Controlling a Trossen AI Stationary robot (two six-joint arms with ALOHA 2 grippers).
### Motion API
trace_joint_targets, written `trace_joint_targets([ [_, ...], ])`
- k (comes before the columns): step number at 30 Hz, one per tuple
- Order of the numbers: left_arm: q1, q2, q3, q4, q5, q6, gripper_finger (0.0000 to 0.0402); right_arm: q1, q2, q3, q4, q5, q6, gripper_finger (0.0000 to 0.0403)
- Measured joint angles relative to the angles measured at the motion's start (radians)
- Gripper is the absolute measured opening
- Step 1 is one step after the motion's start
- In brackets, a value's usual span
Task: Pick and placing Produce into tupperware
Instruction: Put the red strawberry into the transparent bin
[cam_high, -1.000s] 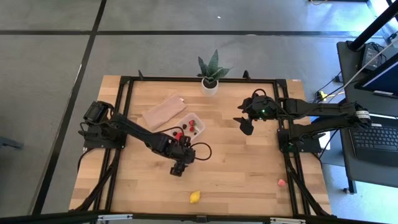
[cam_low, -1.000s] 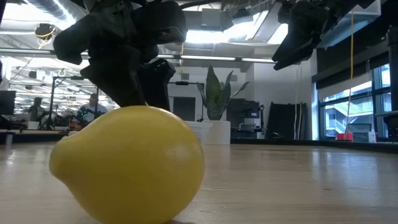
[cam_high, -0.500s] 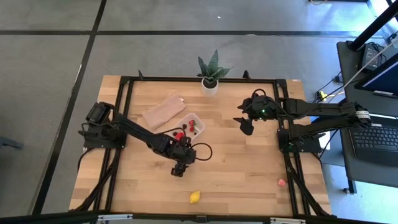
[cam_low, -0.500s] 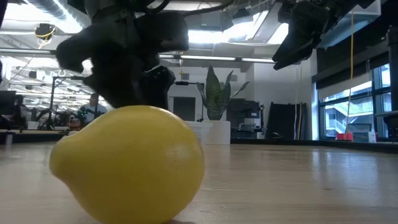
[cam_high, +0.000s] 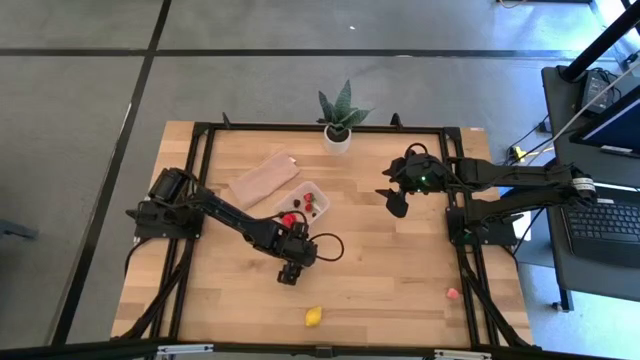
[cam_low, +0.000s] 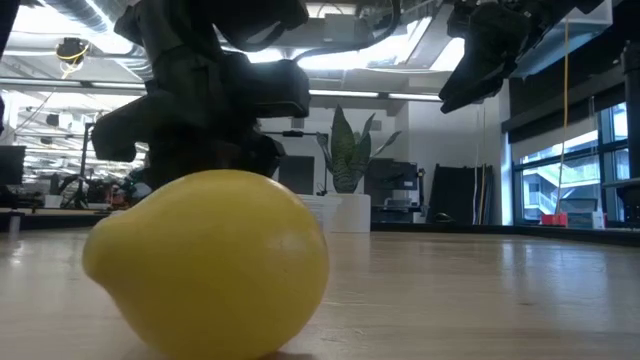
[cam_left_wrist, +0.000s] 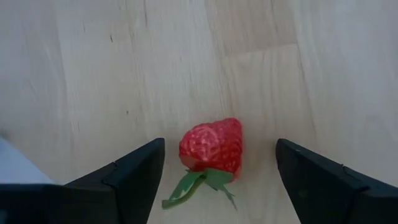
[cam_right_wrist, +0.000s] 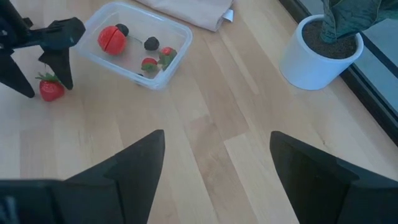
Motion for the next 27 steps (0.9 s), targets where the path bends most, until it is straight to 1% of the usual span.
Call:
trace_joint_targets([
  [8,0.000,0.001,0.000,0.000,0.000,0.000,0.0297,0.000,0.000,0.000,0.000,0.000,-0.001,0.0293],
  [11,0.000,0.001,0.000,0.001,0.000,0.000,0.0291,0.000,0.000,0.000,0.000,0.000,-0.001,0.0293],
  [27,0.000,0.001,0.000,0.003,0.000,-0.003,0.0213,0.000,0.000,0.000,0.000,0.000,-0.001,0.0293],
])
